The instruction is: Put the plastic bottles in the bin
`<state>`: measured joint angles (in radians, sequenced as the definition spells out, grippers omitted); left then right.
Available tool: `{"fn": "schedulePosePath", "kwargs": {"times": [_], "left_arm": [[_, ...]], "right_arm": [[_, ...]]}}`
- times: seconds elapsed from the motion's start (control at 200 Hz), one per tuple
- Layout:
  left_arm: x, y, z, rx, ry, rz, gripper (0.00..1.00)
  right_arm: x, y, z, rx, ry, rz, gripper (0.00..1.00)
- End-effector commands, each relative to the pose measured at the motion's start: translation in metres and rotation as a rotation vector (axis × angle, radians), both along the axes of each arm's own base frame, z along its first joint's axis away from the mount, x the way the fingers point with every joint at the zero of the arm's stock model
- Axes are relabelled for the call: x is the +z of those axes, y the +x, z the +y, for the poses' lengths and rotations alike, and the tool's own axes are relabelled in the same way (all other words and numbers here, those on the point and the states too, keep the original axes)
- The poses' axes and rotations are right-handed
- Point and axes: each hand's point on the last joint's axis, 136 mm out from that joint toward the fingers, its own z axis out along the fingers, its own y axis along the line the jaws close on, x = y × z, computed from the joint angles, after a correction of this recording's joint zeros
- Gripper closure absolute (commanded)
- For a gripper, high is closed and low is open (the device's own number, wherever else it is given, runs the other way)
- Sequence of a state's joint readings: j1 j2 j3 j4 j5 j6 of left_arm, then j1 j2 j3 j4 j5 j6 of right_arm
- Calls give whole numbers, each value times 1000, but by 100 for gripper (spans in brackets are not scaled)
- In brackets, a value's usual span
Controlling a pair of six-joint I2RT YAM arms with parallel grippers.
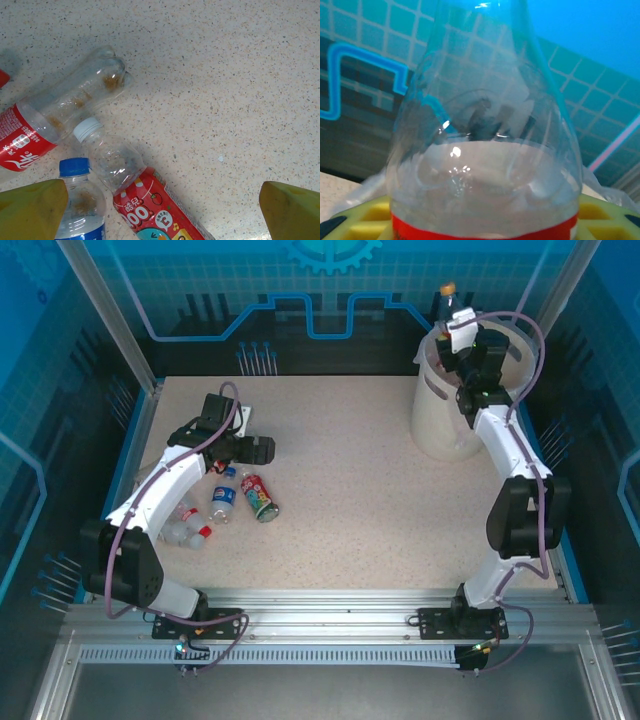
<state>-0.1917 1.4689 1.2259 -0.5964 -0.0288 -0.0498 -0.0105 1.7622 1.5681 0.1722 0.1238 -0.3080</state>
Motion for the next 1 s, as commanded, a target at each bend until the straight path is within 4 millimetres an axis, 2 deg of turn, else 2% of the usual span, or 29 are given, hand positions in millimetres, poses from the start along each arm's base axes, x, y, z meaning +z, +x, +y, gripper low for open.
{"fn": "schedulePosePath", "kwargs": {"times": [0.0,0.15,0.24,0.34,0.48,0.69,0.84,0.996], "left_arm": [[-3,-1,4,-2,14,9,1],[-3,-1,4,-4,15,10,1],[-3,-1,4,-3,15,10,1],[-4,-1,4,-3,16,12,1],[-5,-1,4,-3,16,14,1],[-3,-1,4,-5,13,12,1],[0,-1,3,-6,9,5,1],[0,-1,3,-4,7,5,1]], "right_arm": [[-8,-1,-30,-75,16,2,74],[-28,-7,-46,-100,56,32,65],[-38,-11,-54,-111,78,44,54],[-36,-16,-58,-108,93,39,39],[-15,-23,-60,-111,114,20,21],[24,-32,-57,-103,156,-7,8],[44,-40,-54,-100,193,-22,8],[52,-44,-49,-86,216,-8,8]]}}
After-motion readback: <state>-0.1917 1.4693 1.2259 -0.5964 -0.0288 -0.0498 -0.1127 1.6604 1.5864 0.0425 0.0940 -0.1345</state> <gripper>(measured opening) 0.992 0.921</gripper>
